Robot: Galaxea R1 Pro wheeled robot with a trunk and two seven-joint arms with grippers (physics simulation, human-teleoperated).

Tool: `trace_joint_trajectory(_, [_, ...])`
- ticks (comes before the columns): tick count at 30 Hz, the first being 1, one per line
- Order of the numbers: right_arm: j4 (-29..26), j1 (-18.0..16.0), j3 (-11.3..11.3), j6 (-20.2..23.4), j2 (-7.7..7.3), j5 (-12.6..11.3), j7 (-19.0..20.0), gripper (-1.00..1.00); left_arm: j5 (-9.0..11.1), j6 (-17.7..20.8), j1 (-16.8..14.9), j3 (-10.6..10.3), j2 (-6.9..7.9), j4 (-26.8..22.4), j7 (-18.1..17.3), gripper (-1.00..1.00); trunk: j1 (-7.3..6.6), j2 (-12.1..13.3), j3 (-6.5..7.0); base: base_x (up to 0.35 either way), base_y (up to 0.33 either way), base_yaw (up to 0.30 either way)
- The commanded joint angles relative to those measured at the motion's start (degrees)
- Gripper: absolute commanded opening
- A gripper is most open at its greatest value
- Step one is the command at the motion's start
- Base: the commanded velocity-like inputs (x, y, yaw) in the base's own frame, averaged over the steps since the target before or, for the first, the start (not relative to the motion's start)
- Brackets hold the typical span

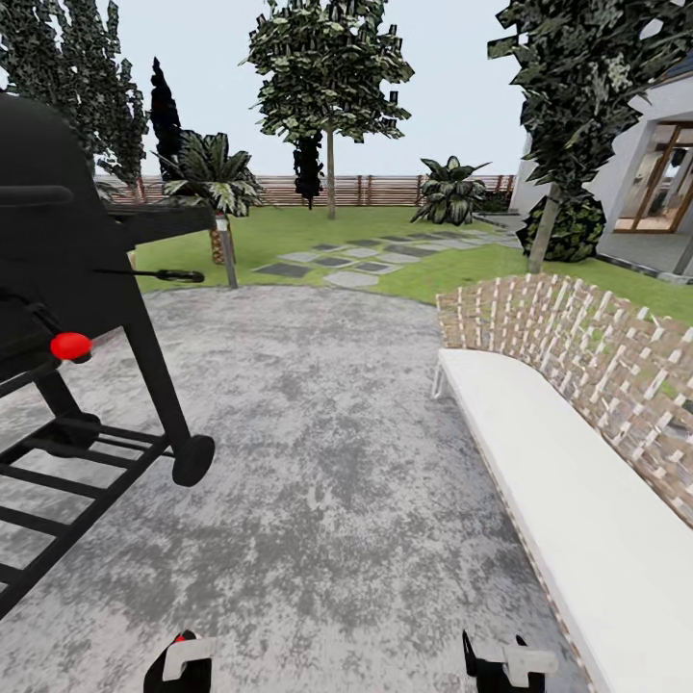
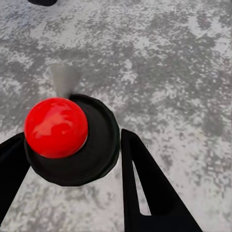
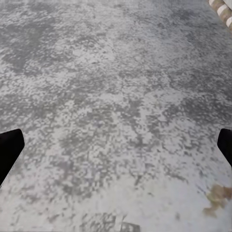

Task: In the garden, pick up the pesticide atomizer on the floor and spray pesticide onto both trees until each tree trunk is fully covered.

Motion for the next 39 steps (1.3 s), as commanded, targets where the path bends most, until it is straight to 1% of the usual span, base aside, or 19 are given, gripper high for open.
trace_joint_trajectory(1, [-0.01,0.0,0.0,0.0,0.0,0.0,0.01,1.0,0.0,0.0,0.0,0.0,0.0,-0.03,0.0,-1.0,0.0,0.0,0.0,0.339,0.0,0.0])
trace_joint_trajectory(39, [0.15,0.0,-0.06,-0.01,0.0,0.04,-0.07,1.0,-0.03,0.0,0.0,-0.09,-0.02,-0.14,0.0,-1.0,0.0,0.0,0.0,0.339,0.0,0.0])
